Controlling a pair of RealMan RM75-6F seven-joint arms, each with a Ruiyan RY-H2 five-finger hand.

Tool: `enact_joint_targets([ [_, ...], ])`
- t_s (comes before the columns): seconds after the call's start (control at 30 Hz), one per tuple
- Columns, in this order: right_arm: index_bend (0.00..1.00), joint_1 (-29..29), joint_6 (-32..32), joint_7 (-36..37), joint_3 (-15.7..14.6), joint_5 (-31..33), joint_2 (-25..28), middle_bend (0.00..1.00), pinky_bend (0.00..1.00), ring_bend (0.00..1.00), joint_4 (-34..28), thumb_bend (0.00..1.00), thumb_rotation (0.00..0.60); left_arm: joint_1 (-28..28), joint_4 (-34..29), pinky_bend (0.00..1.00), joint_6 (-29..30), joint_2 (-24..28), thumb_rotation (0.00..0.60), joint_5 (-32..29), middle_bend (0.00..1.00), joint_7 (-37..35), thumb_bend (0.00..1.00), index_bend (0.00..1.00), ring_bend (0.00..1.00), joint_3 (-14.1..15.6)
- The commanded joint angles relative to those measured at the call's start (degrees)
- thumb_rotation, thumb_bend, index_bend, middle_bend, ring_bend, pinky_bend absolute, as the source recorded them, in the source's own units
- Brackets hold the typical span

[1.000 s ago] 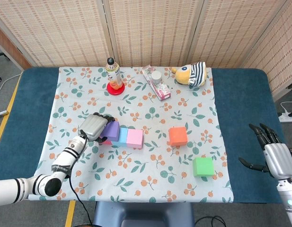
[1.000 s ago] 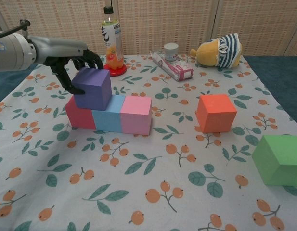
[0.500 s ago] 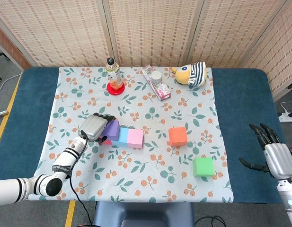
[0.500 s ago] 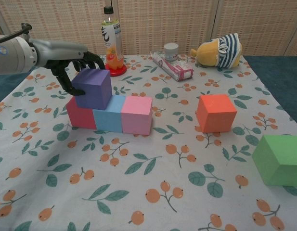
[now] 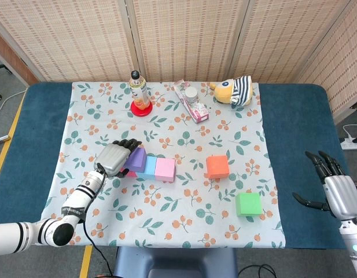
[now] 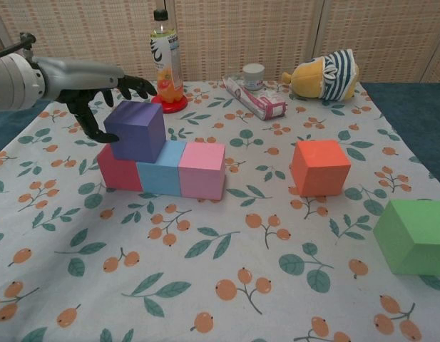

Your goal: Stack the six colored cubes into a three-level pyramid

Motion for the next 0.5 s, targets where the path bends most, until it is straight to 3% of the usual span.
enact_joint_targets([
  [0.03, 0.00, 0.0, -0.1, 0.1, 0.0, 0.0, 0.1, 0.13, 0.11, 0.00, 0.0, 0.09, 0.446, 0.5, -1.3, 0.25, 0.8, 0.9, 0.600, 0.0, 0.04, 0.0, 0.35, 0.03, 0.09, 0.2],
  [0.13, 0.00, 0.4, -1.1, 0.5, -0.3, -0.4, 0.5, 0.13, 0.11, 0.00, -0.1, 0.10, 0.445, 1.4, -3.6, 0.23, 1.9, 2.6, 0.600, -0.1, 0.01, -0.1, 0.35, 0.00, 0.05, 0.5],
  [0.23, 0.00, 4.2, -9.5, 2.1, -2.9, -3.1, 1.4, 0.13, 0.11, 0.01, -0.9, 0.10, 0.447, 7.5, -9.7, 0.20, 9.5, 7.8, 0.600, 6.0, 0.01, -3.9, 0.35, 0.01, 0.04, 1.8],
  [0.37, 0.00, 7.7, -16.2, 2.5, -4.8, -5.4, 0.6, 0.15, 0.13, 0.02, -1.8, 0.10, 0.465, 13.1, -9.9, 0.18, 14.9, 9.0, 0.600, 12.7, 0.03, -7.6, 0.35, 0.04, 0.04, 3.8],
  [0.5, 0.01, 8.6, -18.2, 0.2, -5.5, -5.4, -1.7, 0.17, 0.16, 0.04, -1.7, 0.10, 0.465, 17.1, -8.3, 0.17, 17.7, 9.2, 0.600, 17.0, 0.04, -10.5, 0.35, 0.05, 0.04, 5.3],
])
